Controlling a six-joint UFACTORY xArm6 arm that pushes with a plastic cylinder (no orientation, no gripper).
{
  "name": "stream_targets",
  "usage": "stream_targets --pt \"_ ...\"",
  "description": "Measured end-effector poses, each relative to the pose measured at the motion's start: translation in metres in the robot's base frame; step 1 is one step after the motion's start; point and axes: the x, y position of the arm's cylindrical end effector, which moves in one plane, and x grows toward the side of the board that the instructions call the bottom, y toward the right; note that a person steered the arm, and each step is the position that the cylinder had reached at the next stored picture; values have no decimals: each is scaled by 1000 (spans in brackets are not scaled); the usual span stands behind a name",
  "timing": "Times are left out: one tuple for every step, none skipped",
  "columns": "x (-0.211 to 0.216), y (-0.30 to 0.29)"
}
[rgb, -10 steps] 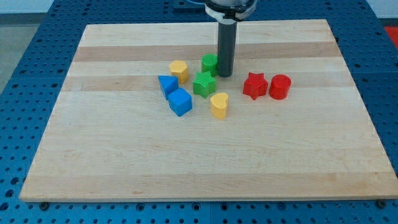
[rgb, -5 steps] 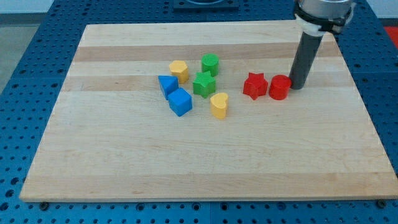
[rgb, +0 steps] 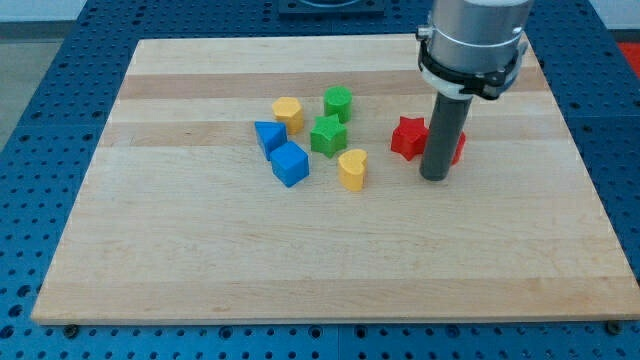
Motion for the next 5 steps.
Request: stream_targets --pt "-9 0" --pt "-21 0" --pt "-32 0" --pt "-38 -2" --pt "-43 -7"
